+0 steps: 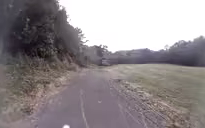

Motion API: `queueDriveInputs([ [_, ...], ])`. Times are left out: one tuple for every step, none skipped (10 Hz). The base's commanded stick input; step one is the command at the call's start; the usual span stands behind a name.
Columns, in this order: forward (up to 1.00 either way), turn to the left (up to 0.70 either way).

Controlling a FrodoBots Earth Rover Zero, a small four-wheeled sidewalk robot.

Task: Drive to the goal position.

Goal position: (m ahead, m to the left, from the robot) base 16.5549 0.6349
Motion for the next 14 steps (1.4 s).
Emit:
queueDriveInputs([
  [0.45,0.00],
  [0.45,0.00],
  [0.45,0.00],
  [0.45,0.00],
  [0.45,0.11],
  [0.45,0.16],
  [0.45,0.23],
  [0.45,0.23],
  [0.45,0.23],
  [0.45,0.15],
  [0.45,0.13],
  [0.45,0.11],
  [0.45,0.08],
  [0.45,0.02],
])
